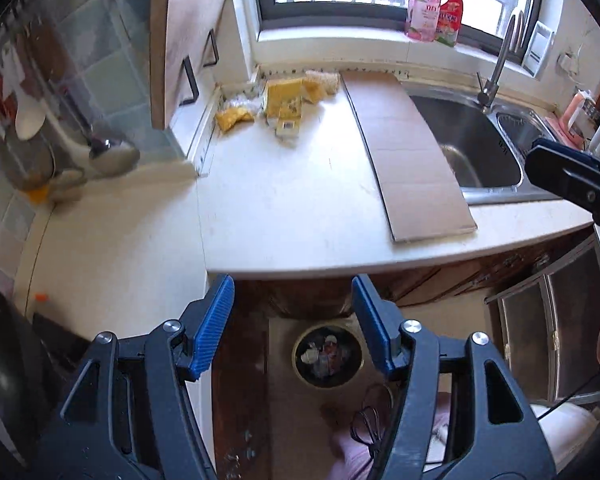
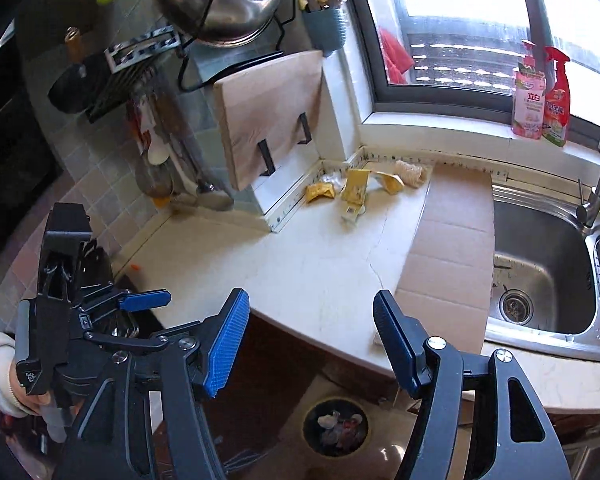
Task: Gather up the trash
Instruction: 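Raise both open tools back up to the counter, then grasp the yellow paper bag with the left tool while the right tool grasps the loofah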
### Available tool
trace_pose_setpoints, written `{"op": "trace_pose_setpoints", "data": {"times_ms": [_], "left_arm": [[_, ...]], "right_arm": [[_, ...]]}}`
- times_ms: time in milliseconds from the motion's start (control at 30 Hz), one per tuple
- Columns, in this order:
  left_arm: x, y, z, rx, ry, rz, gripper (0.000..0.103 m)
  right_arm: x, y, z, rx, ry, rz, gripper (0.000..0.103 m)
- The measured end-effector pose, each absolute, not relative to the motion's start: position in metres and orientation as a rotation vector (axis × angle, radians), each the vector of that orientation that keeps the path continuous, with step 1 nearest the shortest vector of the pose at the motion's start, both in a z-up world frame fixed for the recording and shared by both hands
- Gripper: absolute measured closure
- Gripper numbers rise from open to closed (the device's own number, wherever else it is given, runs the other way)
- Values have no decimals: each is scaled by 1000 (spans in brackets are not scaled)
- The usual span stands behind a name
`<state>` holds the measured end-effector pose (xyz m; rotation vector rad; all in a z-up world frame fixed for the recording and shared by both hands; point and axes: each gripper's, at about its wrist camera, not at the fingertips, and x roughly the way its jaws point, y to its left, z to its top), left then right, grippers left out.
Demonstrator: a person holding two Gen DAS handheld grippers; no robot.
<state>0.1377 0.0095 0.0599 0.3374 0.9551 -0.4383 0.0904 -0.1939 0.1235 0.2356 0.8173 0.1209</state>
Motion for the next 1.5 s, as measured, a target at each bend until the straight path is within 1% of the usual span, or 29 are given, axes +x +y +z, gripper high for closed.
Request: {"op": "trace_pose_setpoints", "data": {"times_ms": [100,333,467,700,867,1067,1267,1333,1367,1400,1467,1500], "left_arm": [[166,3,62,319,919,-454,39],[224,-29,41,287,888,-474,38],[260,-53,26,238,891,-484,37],[340,-113,-14,228,908,-429,37],[411,-147,-35,193,934,-376,37],[490,-178,-75,138,1011,-303,37],[536,-182,-112,49,1057,-230,37],[545,-178,-121,13,1064,-206,39],[547,-176,-124,1,1065,-199,44],[550,-175,-128,-7,1070,-194,46],[549,-174,-133,-3,1069,-184,56],[550,-175,-135,4,1065,-180,59]], "right_arm": [[113,-204,121,271,804,83,37],[167,-241,87,382,810,-15,37],[205,-265,67,384,835,-44,37],[293,-316,31,367,877,7,37],[378,-359,3,390,918,50,37],[484,-407,-52,522,982,60,37],[560,-429,-114,584,987,45,37],[580,-432,-132,591,982,38,37],[588,-432,-142,592,983,38,37],[596,-430,-151,587,986,44,37],[607,-421,-166,557,998,55,37],[611,-415,-173,544,1002,58,37]]}}
